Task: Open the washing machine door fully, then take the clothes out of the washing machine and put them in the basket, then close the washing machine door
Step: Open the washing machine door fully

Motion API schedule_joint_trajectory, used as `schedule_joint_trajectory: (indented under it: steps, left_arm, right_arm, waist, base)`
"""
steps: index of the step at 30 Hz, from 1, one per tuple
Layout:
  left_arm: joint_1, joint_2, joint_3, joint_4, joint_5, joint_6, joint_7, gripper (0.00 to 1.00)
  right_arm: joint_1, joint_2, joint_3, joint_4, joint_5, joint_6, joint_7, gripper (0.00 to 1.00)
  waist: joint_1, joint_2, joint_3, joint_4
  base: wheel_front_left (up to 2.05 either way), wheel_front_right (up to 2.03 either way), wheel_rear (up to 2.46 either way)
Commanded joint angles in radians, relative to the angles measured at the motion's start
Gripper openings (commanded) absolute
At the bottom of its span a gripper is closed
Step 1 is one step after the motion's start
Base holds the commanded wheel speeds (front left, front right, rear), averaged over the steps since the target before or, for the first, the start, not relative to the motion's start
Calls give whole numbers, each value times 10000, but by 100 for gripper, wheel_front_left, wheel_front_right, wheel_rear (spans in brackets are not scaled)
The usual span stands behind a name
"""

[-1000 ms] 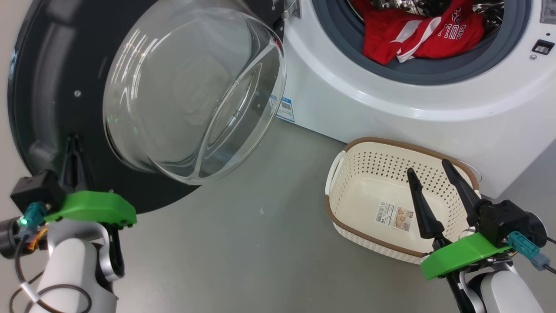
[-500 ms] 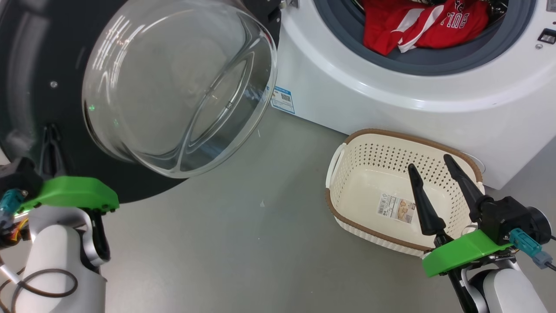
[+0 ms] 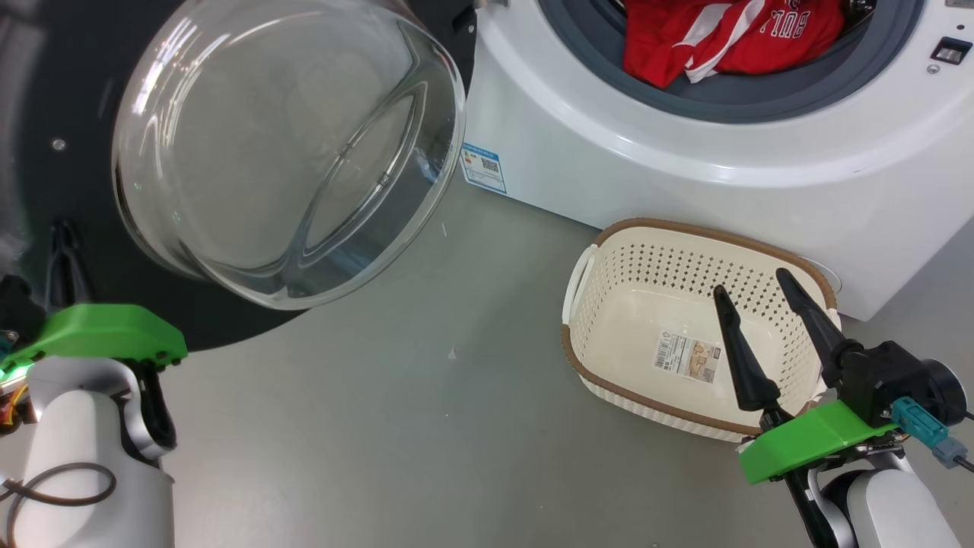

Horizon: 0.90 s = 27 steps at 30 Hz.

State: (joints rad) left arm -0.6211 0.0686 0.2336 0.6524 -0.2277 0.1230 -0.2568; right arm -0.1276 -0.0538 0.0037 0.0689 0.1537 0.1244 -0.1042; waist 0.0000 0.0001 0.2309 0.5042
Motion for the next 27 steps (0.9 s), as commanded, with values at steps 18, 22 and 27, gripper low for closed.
schedule_joint_trajectory:
  steps: [18,22,27]
  left_arm:
    - [192,-23,760,-1558,755,-398,-49,100]
    - [511,-110,574,-2279,782,-500,-49,100]
    - [881,-166,29,-3362,530,-926,-49,100]
  right_arm:
    - [-252,36,288,165,278,63,-372,100]
    - [-274,36,258,290,350,63,-503,100]
    - [-301,36,180,429,445,63,-707,100]
  waist:
    - [0,-1,-252,-257]
    - [0,-1,-343,-330]
    - [0,-1,-420,-456]
  base:
    - [0,0,0]
    - [0,0,0]
    - [0,0,0]
